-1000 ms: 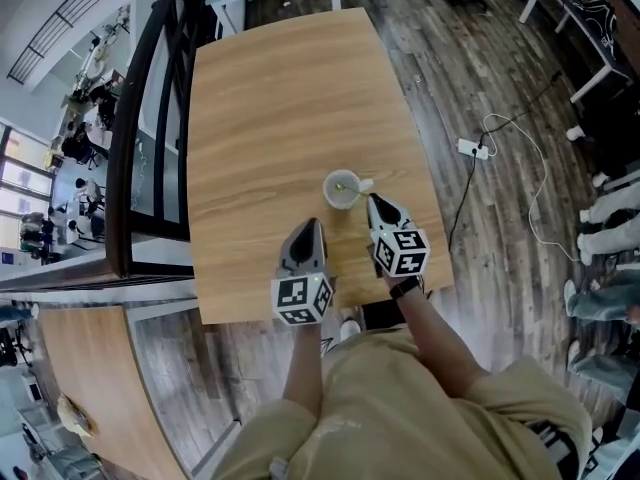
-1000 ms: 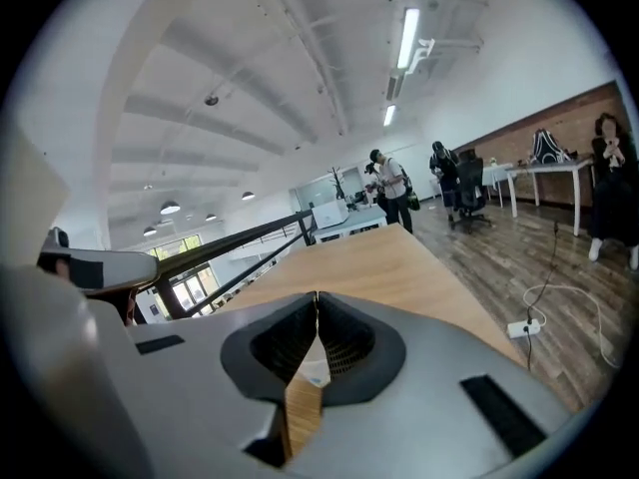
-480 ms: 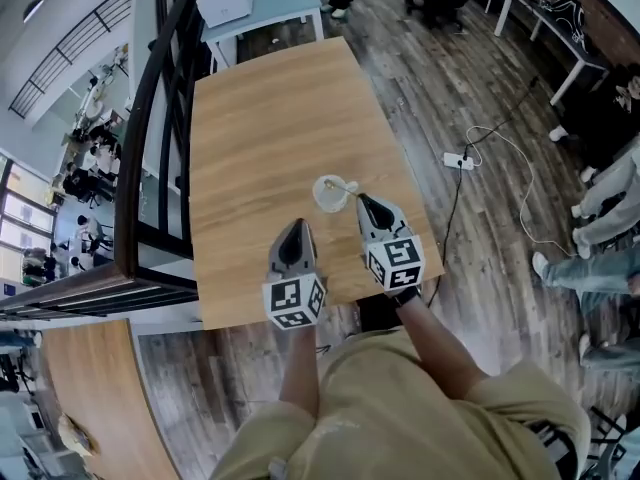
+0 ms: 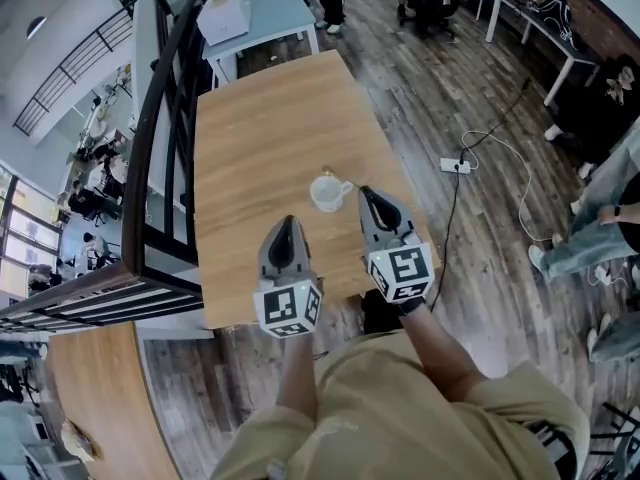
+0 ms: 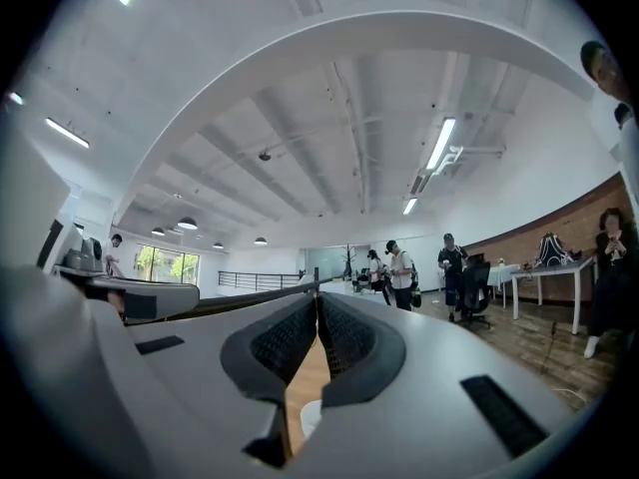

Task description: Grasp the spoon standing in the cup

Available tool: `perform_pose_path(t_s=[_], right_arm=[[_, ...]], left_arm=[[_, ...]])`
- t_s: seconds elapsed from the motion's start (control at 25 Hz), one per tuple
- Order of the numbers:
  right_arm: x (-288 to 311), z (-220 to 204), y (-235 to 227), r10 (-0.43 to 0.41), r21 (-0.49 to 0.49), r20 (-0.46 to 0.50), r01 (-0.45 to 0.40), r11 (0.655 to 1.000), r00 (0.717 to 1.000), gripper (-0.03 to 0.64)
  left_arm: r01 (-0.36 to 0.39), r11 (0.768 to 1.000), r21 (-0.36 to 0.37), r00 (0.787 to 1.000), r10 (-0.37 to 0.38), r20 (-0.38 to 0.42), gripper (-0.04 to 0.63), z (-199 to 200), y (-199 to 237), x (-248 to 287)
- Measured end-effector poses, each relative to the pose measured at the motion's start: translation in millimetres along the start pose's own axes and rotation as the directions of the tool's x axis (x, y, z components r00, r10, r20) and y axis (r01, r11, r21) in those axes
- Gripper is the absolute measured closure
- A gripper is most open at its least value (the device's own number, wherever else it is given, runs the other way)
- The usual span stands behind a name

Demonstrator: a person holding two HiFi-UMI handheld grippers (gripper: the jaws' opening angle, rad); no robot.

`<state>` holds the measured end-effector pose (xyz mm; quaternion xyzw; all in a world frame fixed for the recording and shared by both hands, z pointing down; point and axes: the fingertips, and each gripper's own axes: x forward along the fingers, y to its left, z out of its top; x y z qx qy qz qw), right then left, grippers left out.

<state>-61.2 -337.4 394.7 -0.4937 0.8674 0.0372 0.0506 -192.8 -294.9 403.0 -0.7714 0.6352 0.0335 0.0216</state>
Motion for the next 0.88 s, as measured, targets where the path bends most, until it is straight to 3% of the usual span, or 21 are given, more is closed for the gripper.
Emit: perform_pose_path(t_s=[0.28, 0.88], right_arm=[[-17.9, 26.4, 4.8, -0.012, -0.044, 0.057, 0.015, 0.999, 0.998, 0.598], [-3.3, 3.5, -1.4, -0.013, -0.092, -0.013, 0.012, 0.996, 1.000, 0.598]], left_arm=[[0.023, 1.000, 0.009, 0.999, -0.024, 0.032, 0.583, 10.8, -9.0, -10.6], [0.050, 0.998, 0.033, 0.999, -0.051, 0.004, 0.583, -4.4, -12.6, 13.4]])
